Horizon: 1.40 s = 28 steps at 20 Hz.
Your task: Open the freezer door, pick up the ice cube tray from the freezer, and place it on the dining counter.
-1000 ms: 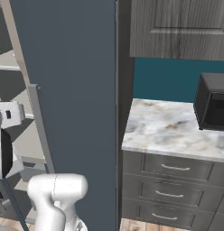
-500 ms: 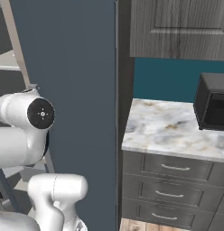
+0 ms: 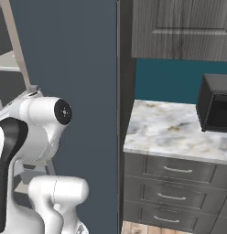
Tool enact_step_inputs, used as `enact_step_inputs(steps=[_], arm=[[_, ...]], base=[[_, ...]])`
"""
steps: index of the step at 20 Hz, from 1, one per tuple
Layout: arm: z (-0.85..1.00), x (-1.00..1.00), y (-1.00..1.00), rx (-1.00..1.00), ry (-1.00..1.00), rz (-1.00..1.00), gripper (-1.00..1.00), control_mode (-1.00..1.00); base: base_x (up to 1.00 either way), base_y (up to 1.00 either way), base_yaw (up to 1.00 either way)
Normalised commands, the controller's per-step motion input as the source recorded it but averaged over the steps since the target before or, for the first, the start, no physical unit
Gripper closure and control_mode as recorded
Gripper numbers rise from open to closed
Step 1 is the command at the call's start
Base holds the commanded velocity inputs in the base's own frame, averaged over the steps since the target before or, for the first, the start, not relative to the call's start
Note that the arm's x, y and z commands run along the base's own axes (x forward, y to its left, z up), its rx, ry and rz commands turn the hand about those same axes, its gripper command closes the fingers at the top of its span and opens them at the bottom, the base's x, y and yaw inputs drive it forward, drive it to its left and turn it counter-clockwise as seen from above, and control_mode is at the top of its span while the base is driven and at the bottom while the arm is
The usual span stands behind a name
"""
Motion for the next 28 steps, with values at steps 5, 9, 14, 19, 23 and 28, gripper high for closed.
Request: enact_step_inputs(steps=[5, 9, 14, 19, 23, 28], arm=[[-0.06, 0.19, 0.21, 0.01, -0.04, 0.05, -1.00, -1.00], [-0.02, 0.06, 0.38, 0.00, 0.00, 0.03, -1.00, -1.00], [-0.02, 0.18, 0.26, 0.00, -0.01, 0.03, -1.00, -1.00], [-0.14, 0.35, 0.03, 0.02, -0.02, 0.08, -1.00, -1.00], [-0.19, 0.31, 0.01, 0.01, 0.00, 0.10, -1.00, -1.00], [-0.20, 0.23, 0.39, 0.00, 0.00, 0.04, -1.00, -1.00]], base=[[0.00, 0.00, 0.00], [0.00, 0.00, 0.00], [0.00, 0.00, 0.00], [0.00, 0.00, 0.00], [0.00, 0.00, 0.00], [0.00, 0.00, 0.00]])
